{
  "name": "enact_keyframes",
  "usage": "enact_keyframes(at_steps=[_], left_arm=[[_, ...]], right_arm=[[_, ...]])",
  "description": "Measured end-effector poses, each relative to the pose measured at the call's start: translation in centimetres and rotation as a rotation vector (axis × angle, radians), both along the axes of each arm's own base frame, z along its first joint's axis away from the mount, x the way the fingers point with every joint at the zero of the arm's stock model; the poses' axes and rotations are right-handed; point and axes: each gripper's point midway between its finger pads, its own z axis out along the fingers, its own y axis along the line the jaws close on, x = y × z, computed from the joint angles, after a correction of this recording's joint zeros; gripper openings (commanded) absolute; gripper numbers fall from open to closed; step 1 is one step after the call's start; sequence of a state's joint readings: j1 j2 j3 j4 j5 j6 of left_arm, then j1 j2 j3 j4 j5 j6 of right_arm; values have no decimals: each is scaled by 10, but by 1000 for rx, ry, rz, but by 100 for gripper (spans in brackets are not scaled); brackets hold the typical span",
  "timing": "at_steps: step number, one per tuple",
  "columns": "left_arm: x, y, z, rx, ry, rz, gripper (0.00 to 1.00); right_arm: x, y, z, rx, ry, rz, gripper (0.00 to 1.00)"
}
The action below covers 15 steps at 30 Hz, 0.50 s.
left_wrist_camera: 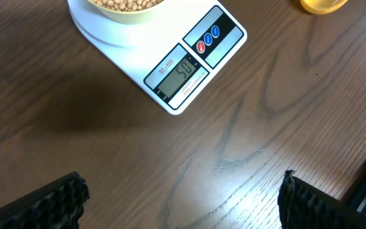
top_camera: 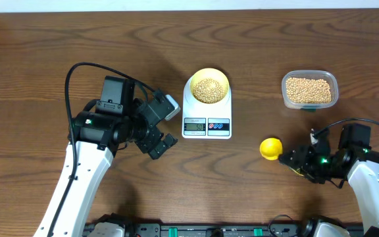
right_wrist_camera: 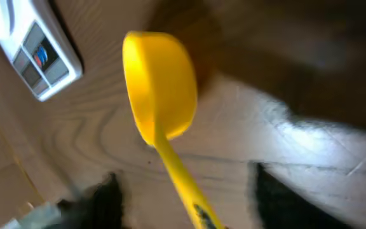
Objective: Scoop item into bowl and weigh 50g on scale
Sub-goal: 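Open the right gripper to release the scoop and lift away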
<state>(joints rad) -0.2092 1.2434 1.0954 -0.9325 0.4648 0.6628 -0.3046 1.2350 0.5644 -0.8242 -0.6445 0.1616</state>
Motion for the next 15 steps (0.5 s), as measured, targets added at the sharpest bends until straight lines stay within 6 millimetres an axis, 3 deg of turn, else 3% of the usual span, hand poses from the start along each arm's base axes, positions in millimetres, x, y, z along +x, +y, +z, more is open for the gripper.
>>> enact_keyframes(at_steps=[15], left_arm=[[0,0,0,0,0,0,98]], right_arm=[[-1,-21,-13,-96,114,-165,99]])
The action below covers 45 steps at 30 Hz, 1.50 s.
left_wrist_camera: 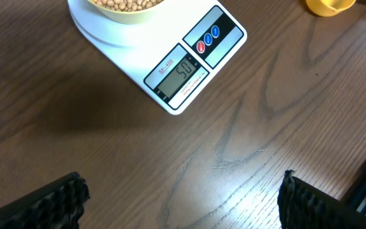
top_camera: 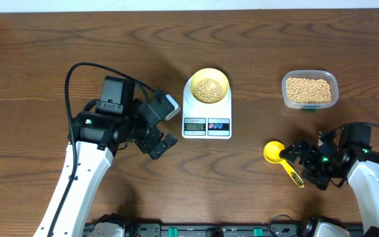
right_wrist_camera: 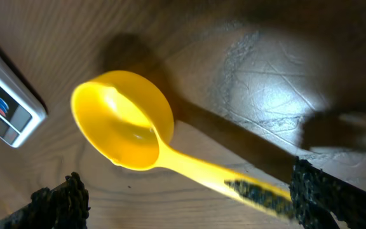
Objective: Scoop item into bowl and weigh 50g on scale
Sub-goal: 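Open the right gripper to release the scoop and lift away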
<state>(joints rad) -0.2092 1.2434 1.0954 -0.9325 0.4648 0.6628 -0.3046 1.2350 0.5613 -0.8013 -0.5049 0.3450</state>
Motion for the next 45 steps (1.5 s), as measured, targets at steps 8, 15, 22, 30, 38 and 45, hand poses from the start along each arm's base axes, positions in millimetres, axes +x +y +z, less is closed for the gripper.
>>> enact_keyframes(at_steps=[8,15,22,30,38,45], left_arm=[[0,0,0,0,0,0,98],[0,0,0,0,0,0,98],[0,0,0,0,0,0,98],[0,0,0,0,0,0,98],[0,0,0,0,0,0,98],[0,0,0,0,0,0,98]], right_arm=[[7,2,3,45,22,-109,99],[4,-12,-5,-37,58,-152,99],[4,-17,-6,-65,61,-164,99],[39,-29,1,-111,-103,-156,99],[68,-39,13,-184,-278,-70,99],[73,-38,16,-201,-328,-5,99]])
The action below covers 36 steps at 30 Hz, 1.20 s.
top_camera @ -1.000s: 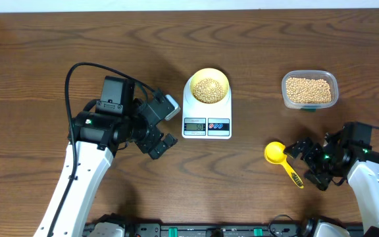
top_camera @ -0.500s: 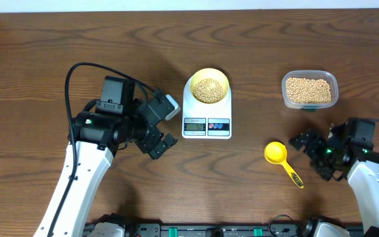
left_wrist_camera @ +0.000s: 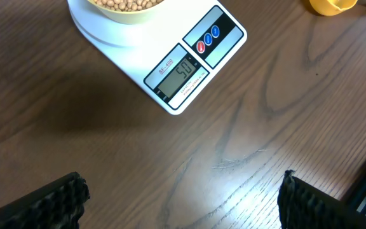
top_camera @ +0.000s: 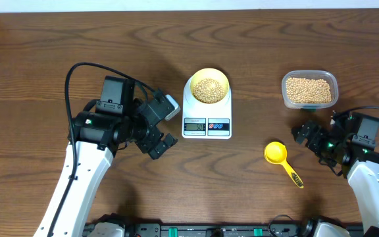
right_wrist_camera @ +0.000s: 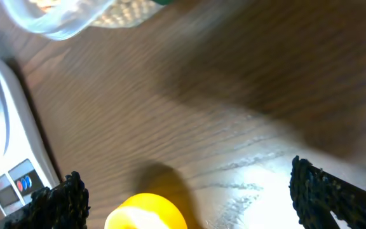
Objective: Scoop item into bowl and weigh 50g on scale
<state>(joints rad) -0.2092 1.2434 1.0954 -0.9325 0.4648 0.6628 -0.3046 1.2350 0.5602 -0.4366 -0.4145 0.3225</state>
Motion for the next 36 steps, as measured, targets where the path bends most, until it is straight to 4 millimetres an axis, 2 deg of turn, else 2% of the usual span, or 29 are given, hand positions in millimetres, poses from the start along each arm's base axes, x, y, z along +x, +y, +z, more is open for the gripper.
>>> enact_keyframes(at_steps=[6,9,12,15,26,31,36], left_arm=[[0,0,0,0,0,0,98],[0,0,0,0,0,0,98],[0,0,0,0,1,0,98],[0,0,0,0,0,0,98],[0,0,0,0,0,0,98],[0,0,0,0,0,0,98],[0,0,0,0,0,0,98]], right_arm=[[5,2,5,-24,-52,64,99],[7,2,16,-48,-99,87,99],[9,3,40,-99,-194,121,99],[2,6,61,-145,-259,143,99],[-28,23,120,-271,-467,184,99],[-42,27,130,-315,-539,182,99],[-53,31,124,-327,-585,176,99]])
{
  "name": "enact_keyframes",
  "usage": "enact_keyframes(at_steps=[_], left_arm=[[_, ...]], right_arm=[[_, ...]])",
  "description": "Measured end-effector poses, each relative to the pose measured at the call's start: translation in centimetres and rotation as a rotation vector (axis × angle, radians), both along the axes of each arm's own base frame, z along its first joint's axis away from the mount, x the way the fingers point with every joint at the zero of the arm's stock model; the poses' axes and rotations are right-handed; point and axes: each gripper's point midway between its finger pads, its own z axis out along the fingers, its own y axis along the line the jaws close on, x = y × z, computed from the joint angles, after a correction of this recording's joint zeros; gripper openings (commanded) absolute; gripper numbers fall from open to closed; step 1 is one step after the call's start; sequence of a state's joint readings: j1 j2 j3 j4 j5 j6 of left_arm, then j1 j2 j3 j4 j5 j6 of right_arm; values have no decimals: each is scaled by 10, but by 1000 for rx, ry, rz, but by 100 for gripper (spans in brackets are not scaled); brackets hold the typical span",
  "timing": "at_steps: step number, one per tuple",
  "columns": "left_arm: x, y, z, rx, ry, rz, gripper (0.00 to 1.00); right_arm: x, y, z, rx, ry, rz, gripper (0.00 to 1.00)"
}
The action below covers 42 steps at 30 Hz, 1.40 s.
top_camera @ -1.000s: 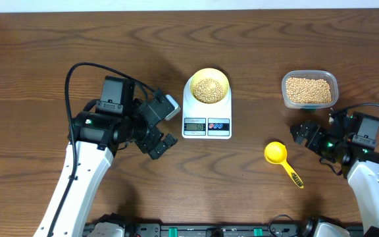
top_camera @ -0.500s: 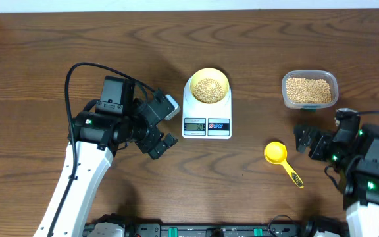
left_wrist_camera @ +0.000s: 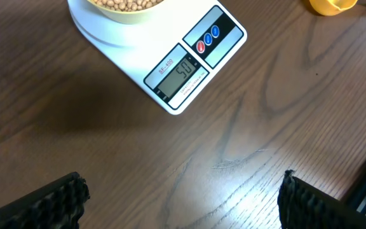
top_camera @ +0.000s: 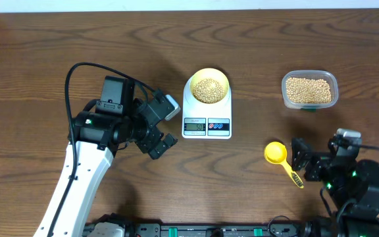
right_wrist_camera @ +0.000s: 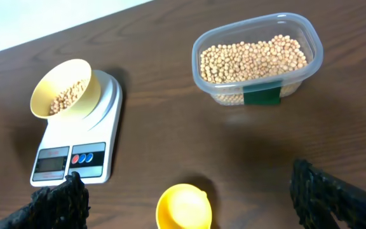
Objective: Scoop item into bowl and weigh 50g on scale
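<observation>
A yellow bowl [top_camera: 208, 87] holding beans sits on the white scale [top_camera: 206, 120], whose display [left_wrist_camera: 183, 71] shows a figure near 50. The yellow scoop [top_camera: 280, 159] lies empty on the table, right of the scale, its cup [right_wrist_camera: 183, 207] visible in the right wrist view. My right gripper [top_camera: 306, 163] hangs open just right of the scoop, holding nothing. My left gripper [top_camera: 161, 137] stands open left of the scale, empty, with bare wood between its fingers [left_wrist_camera: 56, 197].
A clear plastic tub of beans [top_camera: 309, 90] with a green label [right_wrist_camera: 261, 97] stands at the back right. The table's far edge [top_camera: 189, 8] runs along the top. Black cables loop over the left arm [top_camera: 77, 72].
My right arm has drawn back toward the table's front edge and now looks over the scoop, tub and scale from higher up. The scoop, scale and left arm have not moved.
My right gripper held the scoop by its handle just above the table right of the scale. Then the scoop lay flat with the gripper open around its handle. Then the gripper stood clear near the tub, and now it sits back by the front edge.
</observation>
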<state>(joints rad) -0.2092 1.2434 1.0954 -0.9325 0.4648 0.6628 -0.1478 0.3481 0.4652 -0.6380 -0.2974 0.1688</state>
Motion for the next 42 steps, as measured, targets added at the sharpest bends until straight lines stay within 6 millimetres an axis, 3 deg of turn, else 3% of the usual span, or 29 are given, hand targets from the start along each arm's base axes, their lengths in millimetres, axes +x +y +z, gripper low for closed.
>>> enact_keyframes(at_steps=[6,18,27,42], left_arm=[[0,0,0,0,0,0,98],[0,0,0,0,0,0,98],[0,0,0,0,0,0,98],[0,0,0,0,0,0,98]], right_arm=[[-5,-2,-15,19,-14,-35,99],[6,-7,-30,20,-70,-58,99],[1,-7,-8,-2,-188,-62,99],[1,-5,3,-51,-243,-70,99]])
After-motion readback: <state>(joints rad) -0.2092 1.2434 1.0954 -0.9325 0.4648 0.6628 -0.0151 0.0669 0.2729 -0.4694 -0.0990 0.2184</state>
